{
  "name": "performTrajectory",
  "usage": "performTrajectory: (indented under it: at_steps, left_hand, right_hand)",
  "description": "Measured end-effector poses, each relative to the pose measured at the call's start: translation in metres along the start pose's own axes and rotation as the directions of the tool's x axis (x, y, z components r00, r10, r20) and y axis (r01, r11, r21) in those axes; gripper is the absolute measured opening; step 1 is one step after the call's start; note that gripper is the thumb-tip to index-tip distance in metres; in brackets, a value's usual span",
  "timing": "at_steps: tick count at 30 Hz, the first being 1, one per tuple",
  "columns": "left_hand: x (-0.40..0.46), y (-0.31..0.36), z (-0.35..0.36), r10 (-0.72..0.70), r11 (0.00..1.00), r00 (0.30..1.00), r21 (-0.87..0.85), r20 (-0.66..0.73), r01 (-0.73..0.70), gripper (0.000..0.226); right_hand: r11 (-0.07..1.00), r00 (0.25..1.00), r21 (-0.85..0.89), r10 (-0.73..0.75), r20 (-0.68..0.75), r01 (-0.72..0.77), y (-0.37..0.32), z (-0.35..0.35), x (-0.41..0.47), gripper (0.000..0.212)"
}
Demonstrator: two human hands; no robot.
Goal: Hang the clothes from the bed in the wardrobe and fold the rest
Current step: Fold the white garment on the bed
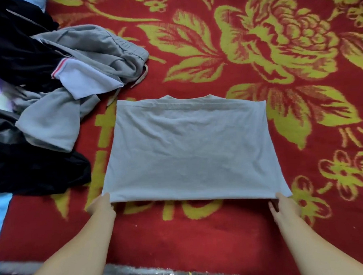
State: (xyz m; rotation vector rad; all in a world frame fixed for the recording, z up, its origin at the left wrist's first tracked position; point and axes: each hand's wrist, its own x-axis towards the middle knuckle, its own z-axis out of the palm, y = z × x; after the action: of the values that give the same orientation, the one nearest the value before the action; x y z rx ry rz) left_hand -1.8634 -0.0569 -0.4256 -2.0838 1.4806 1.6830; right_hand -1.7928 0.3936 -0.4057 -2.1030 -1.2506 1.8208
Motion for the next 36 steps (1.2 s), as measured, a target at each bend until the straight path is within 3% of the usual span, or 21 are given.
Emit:
performTrajectory:
  at_steps: [2, 3, 5, 6, 7, 9, 11, 13, 15, 18, 20, 23, 25, 28, 32, 36]
  left_hand:
    - [0.000, -0.014, -0.008, 0.089, 0.983, 0.995, 0.155, 0.051, -0.096, 0.032]
    - [-0.002, -0.016, -0.009, 0.197, 0.951, 0.980, 0.243, -0.006, -0.190, 0.033]
    - [-0.015, -0.014, -0.001, 0.498, 0.715, 0.867, 0.575, -0.020, -0.397, 0.036]
    - [-0.025, -0.018, 0.009, 0.597, 0.549, 0.796, 0.671, 0.102, -0.498, 0.035]
    - [-0.037, -0.027, 0.021, 0.630, 0.423, 0.728, 0.668, 0.269, -0.612, 0.031]
    - [-0.072, -0.056, 0.054, 0.527, 0.361, 0.645, 0.541, 0.554, -0.760, 0.018]
    - [-0.118, -0.095, 0.087, 0.250, 0.421, 0.627, 0.500, 0.738, -0.756, 0.012]
    - [-0.172, -0.139, 0.107, -0.121, 0.610, 0.625, 0.555, 0.771, -0.566, 0.020]
    - [-0.215, -0.173, 0.123, -0.417, 0.736, 0.590, 0.637, 0.692, -0.228, 0.024]
    - [-0.251, -0.204, 0.157, -0.592, 0.798, 0.533, 0.535, 0.605, 0.279, 0.037]
    - [-0.263, -0.217, 0.178, -0.590, 0.806, 0.567, 0.370, 0.575, 0.462, 0.046]
    - [-0.279, -0.240, 0.203, -0.564, 0.809, 0.671, 0.156, 0.481, 0.567, 0.036]
    - [-0.290, -0.256, 0.213, -0.579, 0.792, 0.705, 0.076, 0.411, 0.606, 0.030]
    - [-0.303, -0.269, 0.218, -0.611, 0.736, 0.666, -0.003, 0.429, 0.677, 0.018]
    - [-0.310, -0.263, 0.218, -0.581, 0.659, 0.640, -0.171, 0.503, 0.733, 0.003]
    - [-0.302, -0.236, 0.210, -0.498, 0.646, 0.667, -0.275, 0.554, 0.712, 0.009]
  right_hand:
    - [0.994, 0.987, -0.070, 0.093, 0.134, -0.085, 0.007, -0.011, 0.008, 0.016]
    - [0.988, 0.977, -0.105, 0.129, 0.172, -0.112, 0.008, -0.014, 0.010, 0.016]
    - [0.969, 0.971, -0.216, 0.161, 0.176, -0.121, 0.007, -0.014, 0.016, 0.013]
    - [0.958, 0.978, -0.268, 0.148, 0.149, -0.105, 0.006, -0.014, 0.018, 0.008]
    - [0.937, 0.985, -0.344, 0.112, 0.129, -0.061, 0.003, -0.014, 0.018, 0.019]
    - [0.898, 0.993, -0.433, -0.032, 0.117, 0.080, -0.012, -0.012, 0.024, 0.036]
    - [0.844, 0.976, -0.492, -0.164, 0.144, 0.215, -0.039, -0.006, 0.032, 0.050]
    - [0.804, 0.957, -0.524, -0.191, 0.220, 0.281, -0.074, 0.007, 0.036, 0.050]
    - [0.777, 0.926, -0.521, -0.209, 0.315, 0.353, -0.107, 0.031, 0.044, 0.046]
    - [0.725, 0.876, -0.532, -0.208, 0.436, 0.437, -0.150, 0.081, 0.057, 0.047]
    - [0.683, 0.846, -0.553, -0.188, 0.499, 0.477, -0.167, 0.115, 0.062, 0.050]
    - [0.624, 0.810, -0.575, -0.170, 0.561, 0.529, -0.180, 0.152, 0.072, 0.070]
    - [0.596, 0.806, -0.593, -0.170, 0.566, 0.542, -0.185, 0.168, 0.084, 0.069]
    - [0.581, 0.809, -0.608, -0.162, 0.566, 0.541, -0.186, 0.184, 0.093, 0.059]
    - [0.571, 0.791, -0.635, -0.042, 0.611, 0.521, -0.185, 0.197, 0.088, 0.068]
    - [0.578, 0.787, -0.629, -0.038, 0.616, 0.520, -0.179, 0.208, 0.068, 0.037]
